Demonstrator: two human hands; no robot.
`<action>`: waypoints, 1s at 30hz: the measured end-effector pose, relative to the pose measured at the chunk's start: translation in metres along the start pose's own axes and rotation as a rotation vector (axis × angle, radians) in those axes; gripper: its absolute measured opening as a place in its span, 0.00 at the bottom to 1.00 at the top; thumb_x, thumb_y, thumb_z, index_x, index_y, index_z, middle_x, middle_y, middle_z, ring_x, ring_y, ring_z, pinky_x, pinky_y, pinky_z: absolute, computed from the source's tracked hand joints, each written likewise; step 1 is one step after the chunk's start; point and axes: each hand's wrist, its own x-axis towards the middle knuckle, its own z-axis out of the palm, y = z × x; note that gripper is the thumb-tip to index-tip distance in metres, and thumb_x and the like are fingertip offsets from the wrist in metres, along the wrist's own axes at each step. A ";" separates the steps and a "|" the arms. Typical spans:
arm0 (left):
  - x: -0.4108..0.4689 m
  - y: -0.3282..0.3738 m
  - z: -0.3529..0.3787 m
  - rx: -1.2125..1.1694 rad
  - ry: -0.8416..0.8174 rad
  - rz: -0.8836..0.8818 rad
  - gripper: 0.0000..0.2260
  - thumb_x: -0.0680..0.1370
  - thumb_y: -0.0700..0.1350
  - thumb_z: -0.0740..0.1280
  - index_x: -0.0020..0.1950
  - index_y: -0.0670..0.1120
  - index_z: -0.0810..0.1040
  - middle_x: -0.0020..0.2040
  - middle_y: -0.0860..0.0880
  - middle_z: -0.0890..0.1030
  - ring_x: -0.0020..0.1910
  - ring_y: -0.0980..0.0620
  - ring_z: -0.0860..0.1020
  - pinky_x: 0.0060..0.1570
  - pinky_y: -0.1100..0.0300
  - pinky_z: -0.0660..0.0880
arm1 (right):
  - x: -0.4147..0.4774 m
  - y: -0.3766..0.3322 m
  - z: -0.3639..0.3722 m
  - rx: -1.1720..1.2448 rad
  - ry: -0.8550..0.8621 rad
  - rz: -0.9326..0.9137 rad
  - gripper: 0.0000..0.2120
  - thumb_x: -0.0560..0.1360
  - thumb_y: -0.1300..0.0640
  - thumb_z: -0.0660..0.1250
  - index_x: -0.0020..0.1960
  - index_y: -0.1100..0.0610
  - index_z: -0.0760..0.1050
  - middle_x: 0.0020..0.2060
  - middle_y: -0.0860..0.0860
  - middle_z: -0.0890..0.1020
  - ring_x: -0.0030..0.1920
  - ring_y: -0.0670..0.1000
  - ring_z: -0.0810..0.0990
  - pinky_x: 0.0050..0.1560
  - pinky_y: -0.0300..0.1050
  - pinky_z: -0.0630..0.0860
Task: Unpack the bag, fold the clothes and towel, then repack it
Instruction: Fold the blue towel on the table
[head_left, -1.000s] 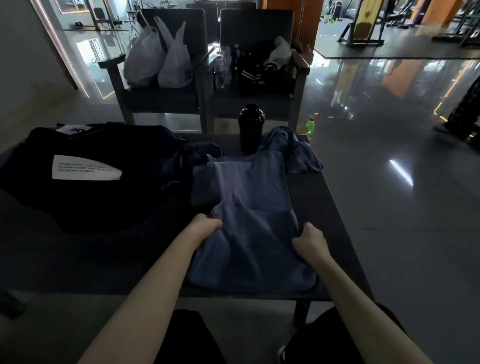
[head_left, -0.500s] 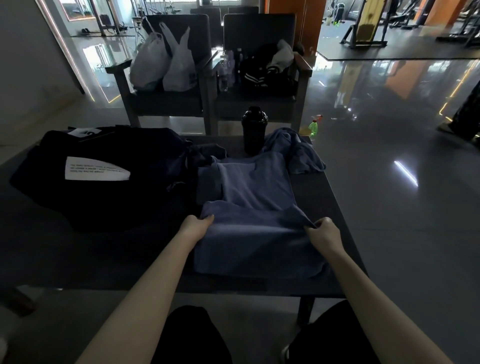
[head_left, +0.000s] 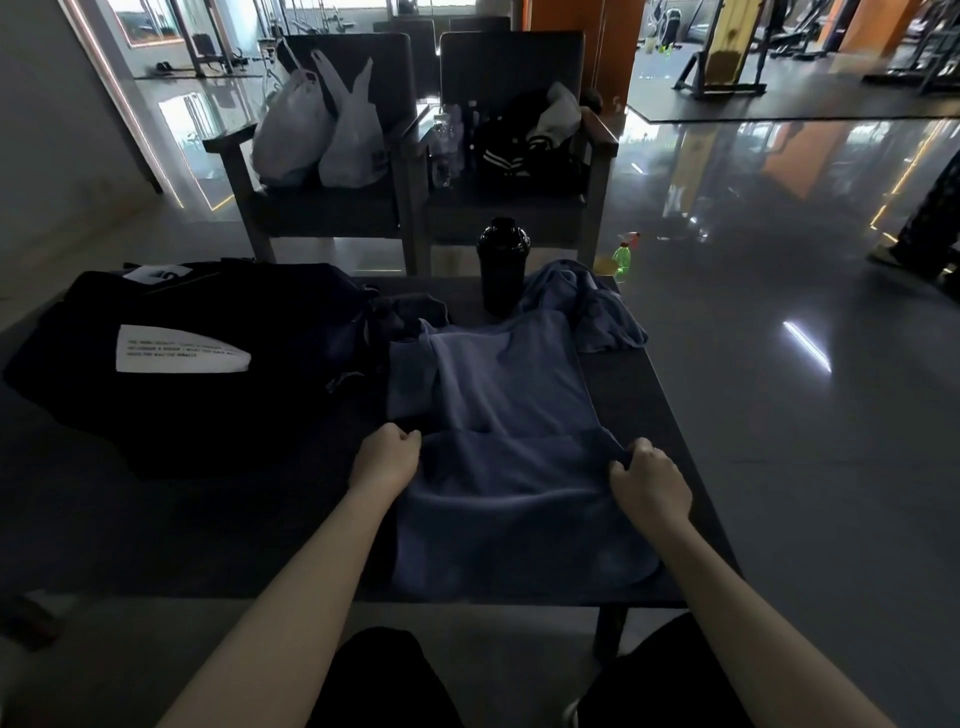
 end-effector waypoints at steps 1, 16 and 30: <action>0.004 0.005 0.000 0.024 0.024 0.026 0.12 0.80 0.50 0.59 0.54 0.43 0.76 0.51 0.45 0.78 0.48 0.46 0.77 0.49 0.54 0.75 | 0.004 -0.003 0.001 0.001 0.009 -0.020 0.13 0.77 0.55 0.59 0.58 0.61 0.71 0.56 0.58 0.76 0.56 0.59 0.74 0.46 0.49 0.69; 0.096 0.048 0.016 0.165 0.118 0.139 0.07 0.79 0.45 0.62 0.46 0.42 0.75 0.44 0.46 0.77 0.44 0.46 0.77 0.42 0.53 0.76 | 0.111 -0.057 0.035 0.044 -0.033 -0.046 0.16 0.78 0.53 0.61 0.60 0.64 0.70 0.58 0.61 0.75 0.59 0.61 0.74 0.51 0.50 0.71; 0.121 0.035 -0.010 0.132 0.122 0.046 0.11 0.80 0.47 0.60 0.56 0.40 0.73 0.52 0.41 0.78 0.48 0.43 0.78 0.45 0.52 0.76 | 0.133 -0.050 0.022 0.078 -0.116 0.028 0.11 0.77 0.59 0.59 0.57 0.63 0.69 0.55 0.61 0.77 0.54 0.62 0.76 0.46 0.49 0.71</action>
